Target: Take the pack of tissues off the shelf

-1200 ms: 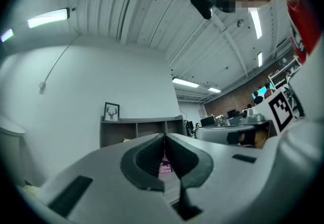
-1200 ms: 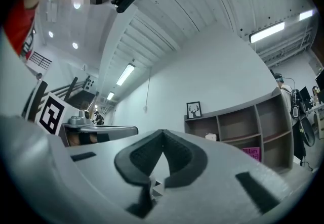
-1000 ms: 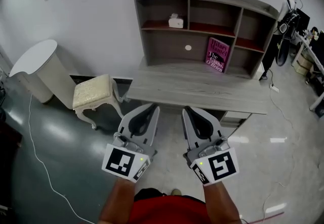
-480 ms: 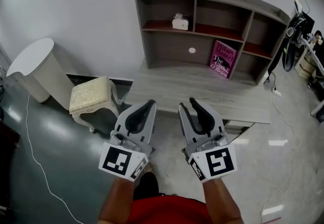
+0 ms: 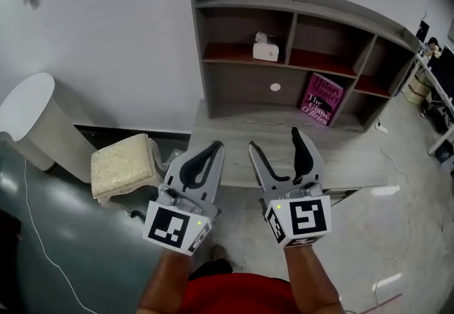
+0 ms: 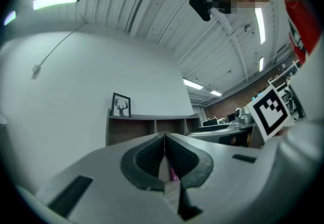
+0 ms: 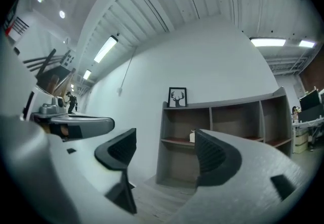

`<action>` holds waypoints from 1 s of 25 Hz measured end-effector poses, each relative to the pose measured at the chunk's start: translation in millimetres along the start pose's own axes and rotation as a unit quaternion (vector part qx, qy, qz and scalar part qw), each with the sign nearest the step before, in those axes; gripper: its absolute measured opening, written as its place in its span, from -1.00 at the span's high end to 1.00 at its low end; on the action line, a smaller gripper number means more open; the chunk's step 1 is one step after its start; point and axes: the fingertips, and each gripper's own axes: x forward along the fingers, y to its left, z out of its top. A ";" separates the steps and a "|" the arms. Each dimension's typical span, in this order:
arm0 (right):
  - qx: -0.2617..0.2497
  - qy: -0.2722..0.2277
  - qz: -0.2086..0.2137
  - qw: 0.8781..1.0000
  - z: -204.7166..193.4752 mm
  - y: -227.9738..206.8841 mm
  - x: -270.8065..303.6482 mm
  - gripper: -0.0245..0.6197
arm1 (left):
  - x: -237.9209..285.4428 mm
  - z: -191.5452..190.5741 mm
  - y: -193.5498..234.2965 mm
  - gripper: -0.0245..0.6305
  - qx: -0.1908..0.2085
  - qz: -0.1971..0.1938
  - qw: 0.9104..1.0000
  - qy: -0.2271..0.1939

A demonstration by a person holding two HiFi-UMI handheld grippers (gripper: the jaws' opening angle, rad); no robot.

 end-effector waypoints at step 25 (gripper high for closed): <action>0.026 0.073 -0.107 0.991 -76.6 -111.6 239.8 -0.50 | 144.9 -60.9 134.7 0.90 -0.001 -0.014 1.000 0.008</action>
